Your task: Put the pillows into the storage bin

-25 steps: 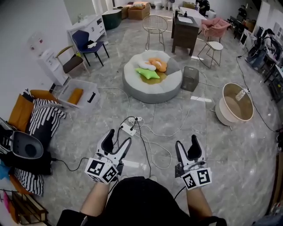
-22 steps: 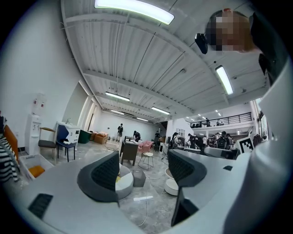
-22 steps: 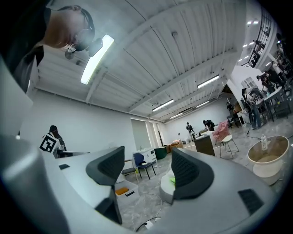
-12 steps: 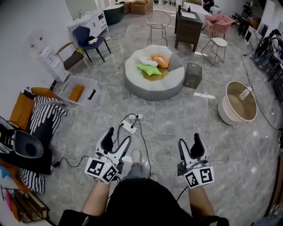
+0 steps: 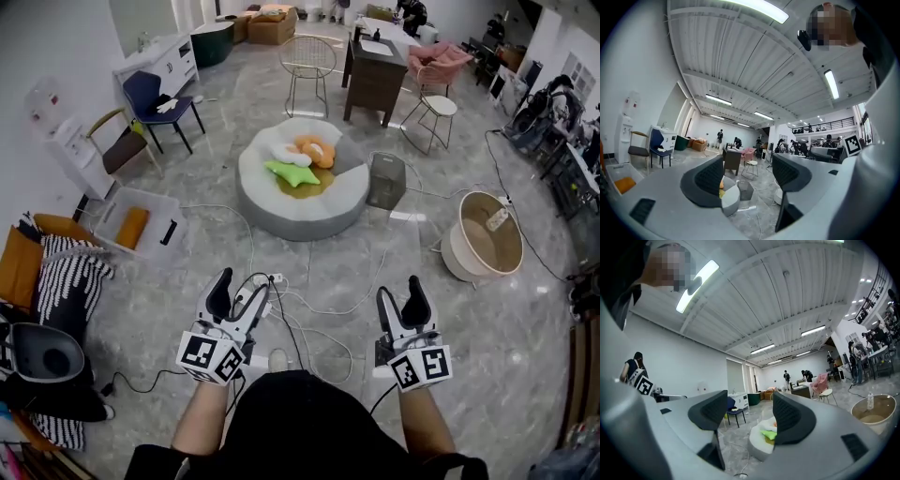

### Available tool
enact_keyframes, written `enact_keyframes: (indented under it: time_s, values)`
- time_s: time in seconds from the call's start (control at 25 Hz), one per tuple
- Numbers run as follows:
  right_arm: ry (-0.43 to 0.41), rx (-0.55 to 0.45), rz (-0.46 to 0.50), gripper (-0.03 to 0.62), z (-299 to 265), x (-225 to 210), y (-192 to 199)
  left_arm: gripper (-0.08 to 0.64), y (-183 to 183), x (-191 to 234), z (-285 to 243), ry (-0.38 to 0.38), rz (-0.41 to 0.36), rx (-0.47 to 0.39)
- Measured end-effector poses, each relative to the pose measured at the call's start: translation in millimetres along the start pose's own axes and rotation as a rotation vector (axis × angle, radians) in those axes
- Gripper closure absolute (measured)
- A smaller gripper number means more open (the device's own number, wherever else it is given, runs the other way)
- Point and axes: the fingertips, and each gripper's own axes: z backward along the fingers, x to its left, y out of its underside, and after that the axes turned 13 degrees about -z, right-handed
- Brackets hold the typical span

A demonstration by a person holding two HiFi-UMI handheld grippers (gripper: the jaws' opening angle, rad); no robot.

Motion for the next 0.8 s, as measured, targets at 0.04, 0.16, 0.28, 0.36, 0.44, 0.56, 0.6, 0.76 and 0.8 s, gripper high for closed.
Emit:
enact_keyframes:
  time_s: [0.04,0.16,0.28,0.36,0.44,0.56,0.6,0.76,0.8]
  values:
    - [0.006,0.001,0.01,0.278,-13,0,0,0.221,0,11,-9,0.003,-0.005,0.002]
    - [0.025,0.004,0.026,0.278,-49,3,4,0.221,1,39,-34,0.026,-0.027,0.013]
    - [0.042,0.016,0.025,0.278,-78,3,10,0.224,7,58,-58,0.07,-0.039,0.032]
    - [0.062,0.031,0.002,0.279,-95,2,15,0.227,15,70,-74,0.087,-0.048,0.061]
    - [0.08,0.057,-0.012,0.279,-110,-2,23,0.229,23,80,-88,0.097,-0.053,0.089]
    - [0.093,0.085,-0.009,0.279,-126,-14,30,0.23,30,87,-109,0.105,-0.055,0.107]
    - [0.095,0.086,-0.007,0.281,-132,-18,30,0.229,32,89,-116,0.107,-0.057,0.112]
    - [0.075,0.088,-0.009,0.284,-164,-44,28,0.23,39,95,-150,0.091,-0.08,0.134]
    - [0.063,0.091,-0.01,0.284,-174,-52,28,0.23,40,96,-160,0.083,-0.085,0.137]
